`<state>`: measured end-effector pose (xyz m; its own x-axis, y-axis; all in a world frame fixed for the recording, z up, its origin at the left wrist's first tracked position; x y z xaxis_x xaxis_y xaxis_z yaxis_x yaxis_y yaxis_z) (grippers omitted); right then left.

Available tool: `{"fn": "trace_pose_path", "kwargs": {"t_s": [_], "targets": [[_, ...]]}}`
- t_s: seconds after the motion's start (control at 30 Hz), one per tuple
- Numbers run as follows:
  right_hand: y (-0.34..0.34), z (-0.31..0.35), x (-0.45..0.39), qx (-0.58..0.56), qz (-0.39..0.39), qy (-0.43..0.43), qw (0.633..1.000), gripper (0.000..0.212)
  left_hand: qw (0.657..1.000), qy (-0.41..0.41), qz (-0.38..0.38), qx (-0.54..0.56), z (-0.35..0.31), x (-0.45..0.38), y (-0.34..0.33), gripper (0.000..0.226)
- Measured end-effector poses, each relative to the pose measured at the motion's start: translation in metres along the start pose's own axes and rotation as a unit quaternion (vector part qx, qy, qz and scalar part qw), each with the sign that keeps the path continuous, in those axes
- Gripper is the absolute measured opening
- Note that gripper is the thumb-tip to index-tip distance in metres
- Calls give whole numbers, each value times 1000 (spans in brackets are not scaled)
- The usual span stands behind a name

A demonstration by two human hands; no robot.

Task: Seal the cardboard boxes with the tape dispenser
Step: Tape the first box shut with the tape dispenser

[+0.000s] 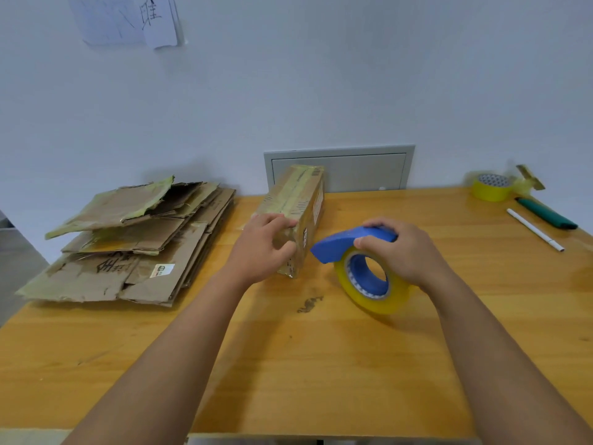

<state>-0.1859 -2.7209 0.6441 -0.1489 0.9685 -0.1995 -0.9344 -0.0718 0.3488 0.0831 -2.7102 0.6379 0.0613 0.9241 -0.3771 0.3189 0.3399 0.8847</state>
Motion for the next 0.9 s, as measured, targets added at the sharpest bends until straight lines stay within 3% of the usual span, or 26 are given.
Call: {"fn": "trace_pose_path", "kwargs": {"t_s": [0.1, 0.23, 0.4, 0.57, 0.9], "targets": [[4, -6, 0, -24, -101, 11, 995, 37, 999, -9, -26, -17, -2, -1, -4, 40], [-7, -11, -3, -41, -165, 36, 985, 46, 998, 38, -49, -11, -5, -3, -8, 42], [-34, -14, -9, -52, -189, 48, 979, 50, 987, 101, -117, -52, -20, -8, -12, 28], [-55, -19, -9, -53, -204, 60, 976, 54, 980, 67, -155, -100, -28, -5, -15, 19], [-60, -30, -4, -56, -227, 86, 968, 55, 972, 36, -187, -135, -27, 2, -22, 28]]}}
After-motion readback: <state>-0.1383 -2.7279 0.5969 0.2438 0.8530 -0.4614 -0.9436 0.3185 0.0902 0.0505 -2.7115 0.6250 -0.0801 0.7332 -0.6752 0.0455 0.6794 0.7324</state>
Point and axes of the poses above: each hand's wrist, its own x-axis away from the middle knuckle, its own y-axis out of the back of the hand, z = x × y, the point moved 3 cm from there along -x, towards the middle knuckle, and after that the axes turned 13 degrees about -x, right-handed, at the moved point
